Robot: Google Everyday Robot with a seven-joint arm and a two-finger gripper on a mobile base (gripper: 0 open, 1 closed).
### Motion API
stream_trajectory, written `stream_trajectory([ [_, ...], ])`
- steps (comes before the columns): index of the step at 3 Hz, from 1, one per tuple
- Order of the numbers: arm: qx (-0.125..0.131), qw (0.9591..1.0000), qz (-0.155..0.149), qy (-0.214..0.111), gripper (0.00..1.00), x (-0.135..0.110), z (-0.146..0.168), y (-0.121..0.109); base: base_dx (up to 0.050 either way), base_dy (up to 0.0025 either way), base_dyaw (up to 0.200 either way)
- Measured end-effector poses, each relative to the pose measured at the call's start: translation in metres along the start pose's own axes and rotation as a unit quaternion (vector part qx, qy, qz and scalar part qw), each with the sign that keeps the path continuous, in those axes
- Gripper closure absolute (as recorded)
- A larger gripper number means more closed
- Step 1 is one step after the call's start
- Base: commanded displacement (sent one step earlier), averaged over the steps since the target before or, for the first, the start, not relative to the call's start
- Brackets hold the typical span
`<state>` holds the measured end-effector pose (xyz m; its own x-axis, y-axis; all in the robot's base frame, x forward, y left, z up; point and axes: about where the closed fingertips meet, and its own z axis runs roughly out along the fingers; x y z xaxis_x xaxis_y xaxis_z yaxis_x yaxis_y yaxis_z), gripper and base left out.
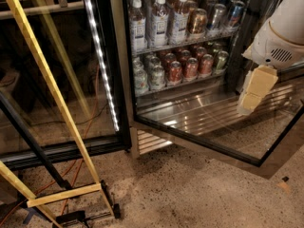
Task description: Close left fridge door
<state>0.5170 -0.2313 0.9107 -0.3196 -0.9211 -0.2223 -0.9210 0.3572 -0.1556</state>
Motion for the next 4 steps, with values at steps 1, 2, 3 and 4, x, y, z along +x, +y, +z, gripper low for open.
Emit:
stream_trajectory([
  [1,0.0,1.0,0.0,0.0,0.0,0.0,0.0,0.0,0.05,0.0,0.0],
  [2,0.0,1.0,0.0,0.0,0.0,0.0,0.0,0.0,0.05,0.0,0.0],
  [3,0.0,1.0,0.0,0.0,0.0,0.0,0.0,0.0,0.046,0.0,0.0],
  [4,0.0,1.0,0.0,0.0,0.0,0.0,0.0,0.0,0.047,-0.00001,0.0],
])
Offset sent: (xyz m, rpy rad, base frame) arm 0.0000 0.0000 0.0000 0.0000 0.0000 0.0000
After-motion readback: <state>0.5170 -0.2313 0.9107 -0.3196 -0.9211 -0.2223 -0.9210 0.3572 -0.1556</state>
